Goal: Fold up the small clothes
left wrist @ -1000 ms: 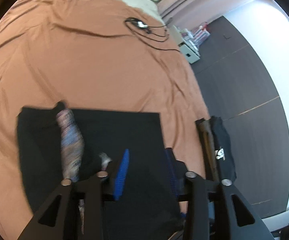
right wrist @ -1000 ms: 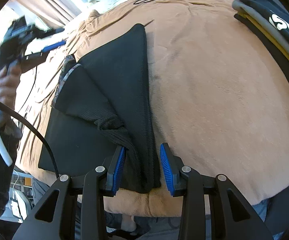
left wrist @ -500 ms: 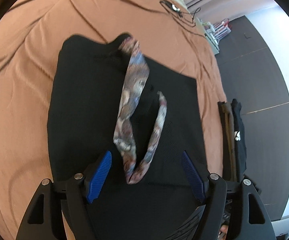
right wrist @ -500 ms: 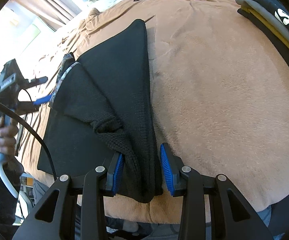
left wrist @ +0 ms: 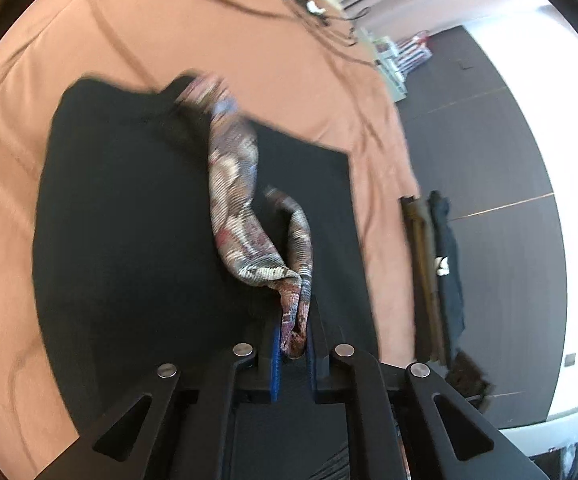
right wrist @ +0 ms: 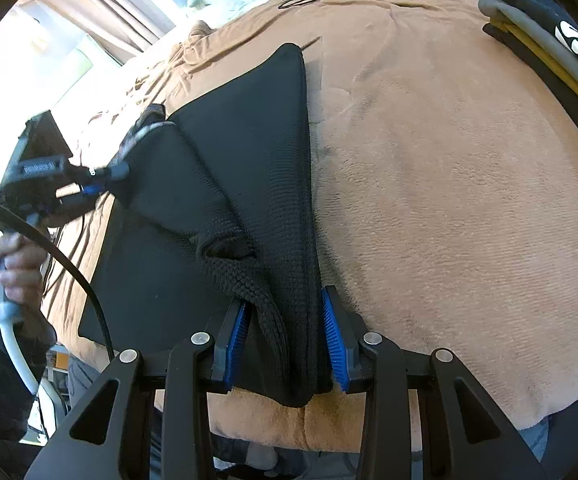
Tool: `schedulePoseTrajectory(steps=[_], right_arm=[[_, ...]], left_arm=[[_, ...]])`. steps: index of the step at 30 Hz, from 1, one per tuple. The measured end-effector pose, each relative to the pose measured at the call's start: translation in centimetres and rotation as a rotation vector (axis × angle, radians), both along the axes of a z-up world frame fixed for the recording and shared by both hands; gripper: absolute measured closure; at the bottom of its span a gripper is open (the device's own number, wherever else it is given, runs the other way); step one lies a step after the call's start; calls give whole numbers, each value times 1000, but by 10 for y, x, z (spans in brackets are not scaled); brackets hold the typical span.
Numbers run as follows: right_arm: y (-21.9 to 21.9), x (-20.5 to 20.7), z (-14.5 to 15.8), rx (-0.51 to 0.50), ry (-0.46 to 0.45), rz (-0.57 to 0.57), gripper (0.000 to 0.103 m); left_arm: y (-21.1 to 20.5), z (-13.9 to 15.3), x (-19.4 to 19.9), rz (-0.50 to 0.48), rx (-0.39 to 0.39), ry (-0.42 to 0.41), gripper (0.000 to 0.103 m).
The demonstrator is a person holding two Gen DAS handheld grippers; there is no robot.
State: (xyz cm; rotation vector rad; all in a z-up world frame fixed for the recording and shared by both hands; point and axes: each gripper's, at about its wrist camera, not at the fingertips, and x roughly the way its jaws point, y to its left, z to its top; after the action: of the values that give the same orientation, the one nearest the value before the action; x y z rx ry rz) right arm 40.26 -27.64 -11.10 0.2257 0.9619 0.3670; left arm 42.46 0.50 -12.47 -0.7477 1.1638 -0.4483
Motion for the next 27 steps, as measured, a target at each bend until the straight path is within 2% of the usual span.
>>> schedulePoseTrajectory(steps=[8, 14, 17, 18, 20, 21, 22, 27], right_arm=[[1, 0, 0, -15, 1, 8, 80], [2, 2, -1, -26, 13, 13, 81], [4, 3, 0, -36, 18, 15, 81], [4, 3, 0, -34, 21, 12, 81], [3, 4, 0, -27, 27, 11, 81], [2, 4, 0, -22, 31, 10, 81], [1, 5, 0, -13, 37, 8, 81], [-4, 9, 1, 21, 55, -4, 80]], left_arm=[[-22, 37, 44, -32, -9, -79, 94], [-44, 43, 78, -68, 17, -93, 93], [-50, 44, 94, -53, 29, -89, 93], [-51, 45, 96, -46, 38, -94, 89], [-52, 50, 99, -34, 53, -116, 70], [-51, 51, 99, -32, 53, -123, 54], [-50, 53, 98, -28, 57, -137, 44], [-46, 47, 85, -48, 100, -133, 43]])
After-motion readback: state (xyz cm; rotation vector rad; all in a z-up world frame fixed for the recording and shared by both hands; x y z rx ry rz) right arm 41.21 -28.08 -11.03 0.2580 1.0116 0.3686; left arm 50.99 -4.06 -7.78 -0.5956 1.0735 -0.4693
